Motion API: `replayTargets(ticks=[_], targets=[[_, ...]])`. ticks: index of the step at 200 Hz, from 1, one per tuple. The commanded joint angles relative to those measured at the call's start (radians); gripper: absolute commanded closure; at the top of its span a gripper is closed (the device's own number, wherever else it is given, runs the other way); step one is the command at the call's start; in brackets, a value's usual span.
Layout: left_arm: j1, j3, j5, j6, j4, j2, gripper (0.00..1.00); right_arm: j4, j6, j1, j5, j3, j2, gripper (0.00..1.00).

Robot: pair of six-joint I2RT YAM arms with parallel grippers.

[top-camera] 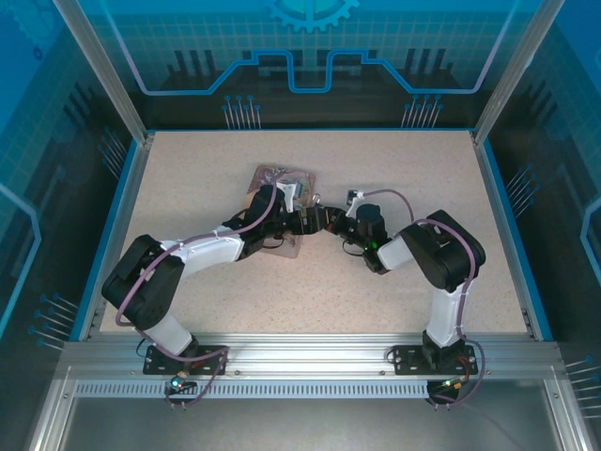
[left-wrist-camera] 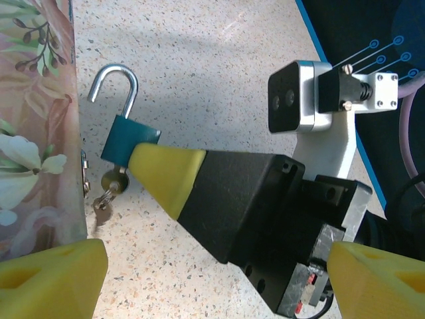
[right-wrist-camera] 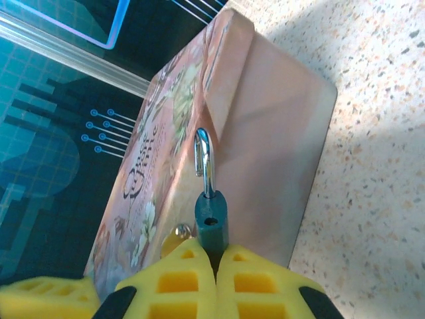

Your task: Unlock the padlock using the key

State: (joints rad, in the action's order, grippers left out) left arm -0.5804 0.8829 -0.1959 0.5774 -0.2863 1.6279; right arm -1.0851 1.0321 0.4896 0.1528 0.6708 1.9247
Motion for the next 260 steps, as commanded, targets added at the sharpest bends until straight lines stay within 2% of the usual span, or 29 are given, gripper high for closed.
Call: replayTargets(ticks=[1, 42, 90, 114, 150, 175, 231, 243, 245, 260], targets=[[-0.026, -0.063, -0.023, 0.059, 0.267, 0.042, 0.12, 0.003, -0.032, -0.009, -0.048, 0.031, -0.022, 1.00], [-0.020, -0.017, -0.017, 0.023, 0.326, -0.056, 0.07, 0.311, -0.185, -0.056, -0.045, -0.031, -0.235, 1.00], [0.021, 0.110, -0.033, -0.069, 0.400, -0.202, 0.01, 0.854, -0.365, -0.077, 0.105, -0.031, -0.521, 1.00], [0.061, 0.102, -0.036, -0.073, 0.375, -0.300, 0.01, 1.009, -0.361, -0.077, 0.193, -0.066, -0.625, 1.00], [0.127, 0.048, -0.043, -0.049, 0.360, -0.434, 0.01, 1.059, -0.270, -0.072, 0.270, -0.133, -0.653, 1.00], [0.151, 0.019, -0.029, -0.051, 0.400, -0.498, 0.01, 1.041, -0.237, -0.068, 0.318, -0.132, -0.573, 1.00], [0.187, -0.025, 0.006, -0.037, 0.447, -0.584, 0.01, 1.031, -0.236, -0.064, 0.292, -0.074, -0.398, 0.97], [0.193, -0.023, 0.006, -0.043, 0.459, -0.594, 0.01, 1.039, -0.244, -0.065, 0.270, -0.068, -0.387, 0.90], [0.194, -0.022, 0.007, -0.044, 0.461, -0.596, 0.01, 1.045, -0.247, -0.066, 0.263, -0.068, -0.386, 0.86], [0.205, -0.010, 0.021, -0.059, 0.490, -0.607, 0.01, 1.056, -0.260, -0.072, 0.232, -0.070, -0.403, 0.69]])
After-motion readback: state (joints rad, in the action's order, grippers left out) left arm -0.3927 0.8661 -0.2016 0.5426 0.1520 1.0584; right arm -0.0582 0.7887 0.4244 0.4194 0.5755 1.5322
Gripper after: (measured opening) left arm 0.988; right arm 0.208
